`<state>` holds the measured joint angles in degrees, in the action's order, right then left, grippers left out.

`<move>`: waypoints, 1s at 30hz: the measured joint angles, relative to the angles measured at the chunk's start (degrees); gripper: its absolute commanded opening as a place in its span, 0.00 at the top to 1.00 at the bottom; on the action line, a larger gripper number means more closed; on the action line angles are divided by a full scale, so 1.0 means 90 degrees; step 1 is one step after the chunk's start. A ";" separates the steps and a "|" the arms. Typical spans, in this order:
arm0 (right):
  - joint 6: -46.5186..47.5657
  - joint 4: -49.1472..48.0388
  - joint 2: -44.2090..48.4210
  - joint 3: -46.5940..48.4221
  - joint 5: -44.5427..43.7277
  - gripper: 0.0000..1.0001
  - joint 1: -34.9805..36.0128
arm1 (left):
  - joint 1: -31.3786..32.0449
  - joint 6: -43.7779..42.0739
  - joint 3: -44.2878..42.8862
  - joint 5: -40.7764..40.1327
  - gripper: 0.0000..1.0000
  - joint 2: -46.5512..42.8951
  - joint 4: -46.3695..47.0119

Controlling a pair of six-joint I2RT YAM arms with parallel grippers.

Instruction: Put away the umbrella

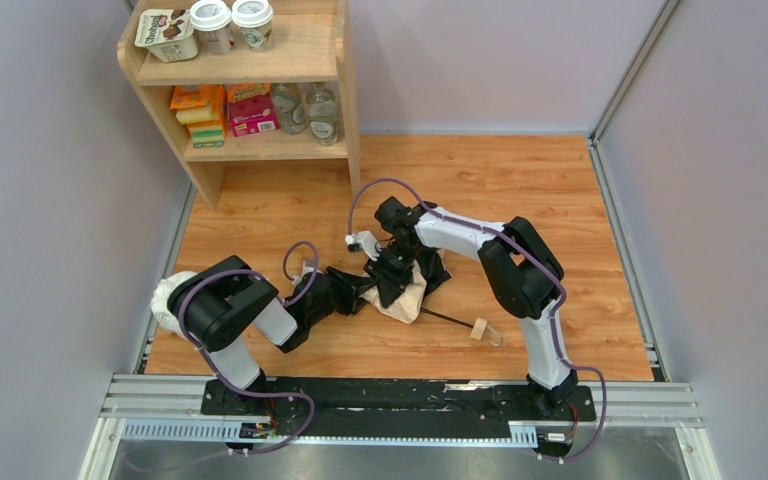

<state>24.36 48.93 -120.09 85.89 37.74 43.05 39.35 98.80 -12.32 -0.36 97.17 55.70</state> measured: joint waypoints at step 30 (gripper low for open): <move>-0.5440 -0.1581 0.3412 -0.1275 -0.3631 0.10 -0.2045 | 0.0046 0.0243 0.0153 0.0410 1.00 -0.0316 -0.0223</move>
<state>-24.60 34.70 -89.38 74.41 5.06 24.64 39.77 100.99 -10.94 3.33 94.32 53.69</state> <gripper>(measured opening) 0.881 0.441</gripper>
